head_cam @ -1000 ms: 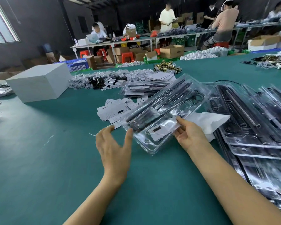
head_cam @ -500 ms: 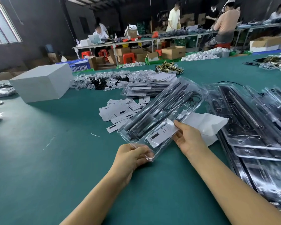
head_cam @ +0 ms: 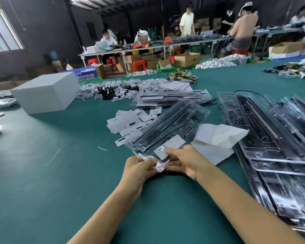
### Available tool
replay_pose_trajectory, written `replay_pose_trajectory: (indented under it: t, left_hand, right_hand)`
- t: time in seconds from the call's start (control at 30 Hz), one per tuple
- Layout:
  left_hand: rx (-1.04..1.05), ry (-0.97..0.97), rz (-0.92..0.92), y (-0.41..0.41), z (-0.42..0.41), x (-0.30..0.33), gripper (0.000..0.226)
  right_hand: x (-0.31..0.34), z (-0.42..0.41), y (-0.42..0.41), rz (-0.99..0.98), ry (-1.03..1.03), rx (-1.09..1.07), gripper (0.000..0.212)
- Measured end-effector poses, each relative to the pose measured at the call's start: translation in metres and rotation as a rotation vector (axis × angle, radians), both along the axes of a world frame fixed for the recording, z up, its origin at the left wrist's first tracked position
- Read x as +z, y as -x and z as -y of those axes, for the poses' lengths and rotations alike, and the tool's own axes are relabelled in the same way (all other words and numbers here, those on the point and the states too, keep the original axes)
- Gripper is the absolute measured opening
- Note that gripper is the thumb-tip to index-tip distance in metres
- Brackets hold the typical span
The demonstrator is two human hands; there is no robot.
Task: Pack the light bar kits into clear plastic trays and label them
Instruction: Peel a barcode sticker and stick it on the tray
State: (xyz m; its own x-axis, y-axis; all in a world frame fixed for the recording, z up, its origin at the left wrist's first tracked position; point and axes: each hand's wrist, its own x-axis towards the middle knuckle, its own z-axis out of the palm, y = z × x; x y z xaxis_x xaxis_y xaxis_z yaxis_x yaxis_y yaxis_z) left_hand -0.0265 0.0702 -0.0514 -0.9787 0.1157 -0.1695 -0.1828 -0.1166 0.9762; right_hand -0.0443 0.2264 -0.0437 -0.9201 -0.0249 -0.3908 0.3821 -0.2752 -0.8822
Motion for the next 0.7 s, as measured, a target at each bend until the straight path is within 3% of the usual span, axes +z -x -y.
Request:
replay_pose_trajectory:
  t: [0.23,0.33,0.43,0.7]
  left_hand:
    - [-0.053,0.076,0.019,0.0036,0.0018,0.0055,0.039]
    - [-0.017,0.123,0.015,0.005,0.001,0.0047,0.04]
    - [-0.008,0.132,0.011,0.0065,0.0003,0.003,0.018]
    - [-0.043,0.165,-0.003,0.0082,0.0032,0.0021,0.012]
  right_hand:
    - [-0.0038,0.002,0.0005,-0.009,-0.003,-0.015,0.004]
    - [-0.003,0.0021,-0.0012,-0.003,0.015,-0.004,0.016]
    - [-0.0031,0.0012,-0.0005,-0.003,0.015,-0.019,0.032]
    - [-0.0033,0.0034,-0.0021,-0.007,0.008,-0.037,0.034]
